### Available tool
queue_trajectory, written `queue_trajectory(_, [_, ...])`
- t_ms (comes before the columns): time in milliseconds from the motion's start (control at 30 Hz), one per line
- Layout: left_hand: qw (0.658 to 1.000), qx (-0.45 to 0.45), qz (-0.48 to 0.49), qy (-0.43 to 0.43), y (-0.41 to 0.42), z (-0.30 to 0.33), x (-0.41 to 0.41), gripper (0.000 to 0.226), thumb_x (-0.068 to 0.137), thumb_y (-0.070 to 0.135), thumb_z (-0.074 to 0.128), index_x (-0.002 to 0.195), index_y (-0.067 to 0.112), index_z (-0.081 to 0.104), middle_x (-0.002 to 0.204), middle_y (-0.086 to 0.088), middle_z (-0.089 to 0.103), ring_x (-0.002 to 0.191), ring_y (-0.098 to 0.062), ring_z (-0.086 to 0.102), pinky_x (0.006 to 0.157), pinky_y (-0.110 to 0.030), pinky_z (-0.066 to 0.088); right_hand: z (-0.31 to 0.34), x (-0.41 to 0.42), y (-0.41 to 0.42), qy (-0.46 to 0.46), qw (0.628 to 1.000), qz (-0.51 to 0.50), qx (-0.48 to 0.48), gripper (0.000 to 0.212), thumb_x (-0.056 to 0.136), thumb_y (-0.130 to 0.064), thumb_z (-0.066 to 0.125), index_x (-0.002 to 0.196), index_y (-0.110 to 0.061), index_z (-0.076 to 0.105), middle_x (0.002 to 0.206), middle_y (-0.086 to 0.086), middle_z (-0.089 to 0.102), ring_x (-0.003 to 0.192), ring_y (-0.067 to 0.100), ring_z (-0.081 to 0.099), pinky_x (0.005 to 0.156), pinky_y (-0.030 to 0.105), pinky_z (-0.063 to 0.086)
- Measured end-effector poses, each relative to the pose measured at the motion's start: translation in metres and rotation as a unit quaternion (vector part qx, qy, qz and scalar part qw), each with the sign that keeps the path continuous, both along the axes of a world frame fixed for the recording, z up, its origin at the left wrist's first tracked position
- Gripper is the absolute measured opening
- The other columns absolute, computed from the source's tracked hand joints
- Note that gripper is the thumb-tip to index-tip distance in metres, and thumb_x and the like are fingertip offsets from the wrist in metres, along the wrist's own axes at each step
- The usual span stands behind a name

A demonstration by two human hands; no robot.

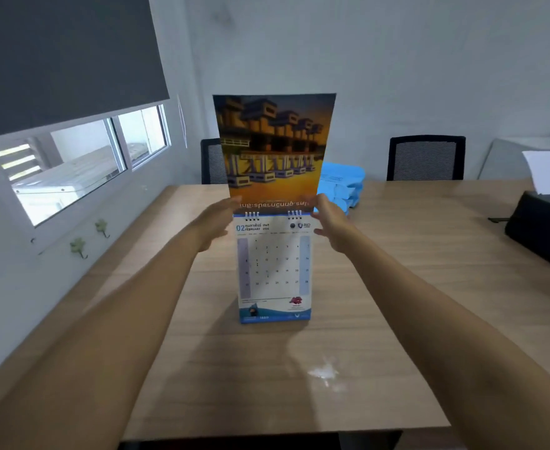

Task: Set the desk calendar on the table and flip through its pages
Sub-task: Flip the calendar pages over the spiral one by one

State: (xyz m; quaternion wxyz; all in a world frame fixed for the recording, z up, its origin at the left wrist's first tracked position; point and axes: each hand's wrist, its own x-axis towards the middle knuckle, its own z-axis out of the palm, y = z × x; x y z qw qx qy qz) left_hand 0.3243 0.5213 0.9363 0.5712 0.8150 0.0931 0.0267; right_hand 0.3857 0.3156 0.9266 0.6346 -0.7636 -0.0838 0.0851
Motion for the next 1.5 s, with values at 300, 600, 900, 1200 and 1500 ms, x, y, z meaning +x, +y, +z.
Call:
queue_trajectory(300, [0.946,0.322,0.019,0.004,0.000,-0.025,0.033,0.054,0.094,0.025,0.041,0.147,0.021,0.031,0.150,-0.011,0.040,0.139,-0.032,0.031,0.109,-0.042,0.033,-0.032,0.038,0.020,-0.153,0.900,0.069,-0.401,0.062,0.085,-0.039,0.016,0.146,-0.031,0.023,0.161,-0.004,0.016,0.149,0.031,0.011,0.116,0.059,0.008])
queue_trajectory(600, [0.964,0.238,0.113,-0.022,0.000,-0.063,0.029,0.068,0.096,0.028,0.038,0.154,0.012,0.006,0.163,-0.005,0.009,0.150,-0.024,0.011,0.121,-0.041,0.016,-0.072,0.030,0.014,-0.110,0.951,-0.030,-0.289,0.069,0.096,-0.027,0.032,0.153,-0.009,-0.001,0.163,0.006,-0.003,0.151,0.027,-0.001,0.121,0.046,0.009])
queue_trajectory(900, [0.990,-0.040,0.067,0.114,0.023,-0.148,0.060,0.087,0.063,0.034,0.049,0.147,0.029,0.024,0.148,-0.001,0.044,0.132,-0.026,0.042,0.101,-0.044,0.035,-0.096,0.006,-0.001,0.147,0.989,0.033,-0.010,0.028,0.091,-0.006,0.031,0.117,-0.007,0.043,0.125,0.010,0.050,0.124,0.028,0.044,0.090,0.032,0.032])
queue_trajectory(1200, [0.988,-0.026,0.052,0.142,-0.015,-0.090,0.015,0.073,0.078,0.021,0.049,0.147,0.013,0.026,0.149,0.005,0.038,0.135,-0.020,0.034,0.112,-0.044,0.028,-0.088,-0.005,-0.003,0.134,0.989,0.025,-0.062,0.026,0.091,-0.013,0.036,0.113,-0.006,0.046,0.120,0.012,0.051,0.107,0.024,0.045,0.094,0.037,0.037])
queue_trajectory(1500, [0.983,-0.023,0.154,0.094,0.003,-0.043,-0.004,0.025,0.086,0.030,0.049,0.084,0.007,0.059,0.085,-0.010,0.065,0.061,-0.020,0.057,0.058,-0.025,0.050,-0.061,-0.006,-0.025,0.178,0.981,-0.038,0.062,0.021,0.091,-0.024,0.050,0.099,-0.008,0.062,0.087,0.005,0.064,0.077,0.019,0.061,0.064,0.028,0.049])
